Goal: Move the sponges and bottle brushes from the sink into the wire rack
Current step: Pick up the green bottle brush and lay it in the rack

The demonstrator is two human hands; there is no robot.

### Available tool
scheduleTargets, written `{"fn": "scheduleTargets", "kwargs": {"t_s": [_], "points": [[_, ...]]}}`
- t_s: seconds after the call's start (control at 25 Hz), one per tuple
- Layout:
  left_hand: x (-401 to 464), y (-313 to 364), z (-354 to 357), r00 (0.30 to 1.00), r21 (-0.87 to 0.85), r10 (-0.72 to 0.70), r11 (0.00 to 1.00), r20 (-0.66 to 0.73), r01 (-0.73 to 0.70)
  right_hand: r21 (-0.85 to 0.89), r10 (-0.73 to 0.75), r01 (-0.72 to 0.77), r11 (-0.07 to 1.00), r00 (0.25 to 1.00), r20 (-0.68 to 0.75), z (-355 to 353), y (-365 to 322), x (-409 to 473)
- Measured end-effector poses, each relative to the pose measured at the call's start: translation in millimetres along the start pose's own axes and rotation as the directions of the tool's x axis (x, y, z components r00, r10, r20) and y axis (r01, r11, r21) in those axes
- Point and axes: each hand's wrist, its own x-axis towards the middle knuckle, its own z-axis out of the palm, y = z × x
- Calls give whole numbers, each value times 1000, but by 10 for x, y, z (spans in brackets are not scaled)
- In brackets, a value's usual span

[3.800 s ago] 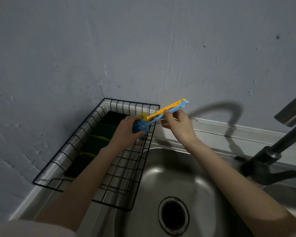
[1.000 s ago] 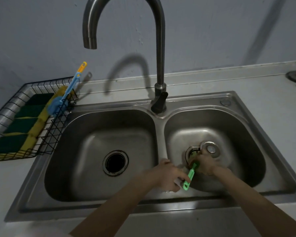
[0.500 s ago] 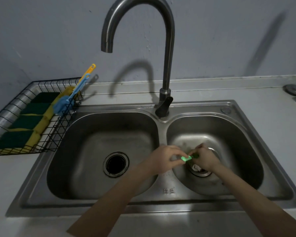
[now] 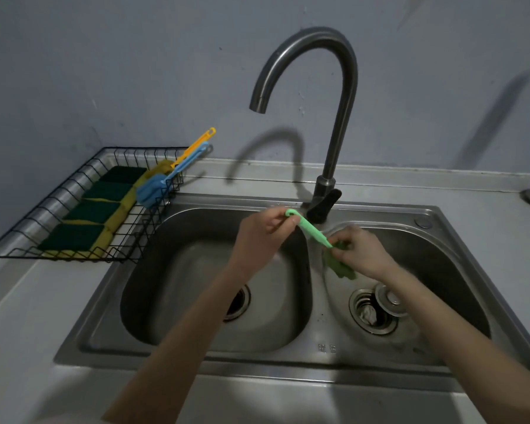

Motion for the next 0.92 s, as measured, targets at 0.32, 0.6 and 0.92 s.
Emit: {"fn": "scheduleTargets", "kwargs": {"t_s": [0.32, 0.6, 0.92], "points": [[-30, -149, -880, 979, -83, -22, 997, -204, 5, 68, -175, 174, 982, 984, 13, 253, -929, 67], [-72, -436, -1459, 958, -251, -70, 968, -279, -3, 152, -270, 257, 954, 960, 73, 646, -1540, 148], [-69, -838, -1810, 996, -93, -84, 992, -42, 80, 616, -311, 234, 752, 950, 19, 693, -2191, 394]]}}
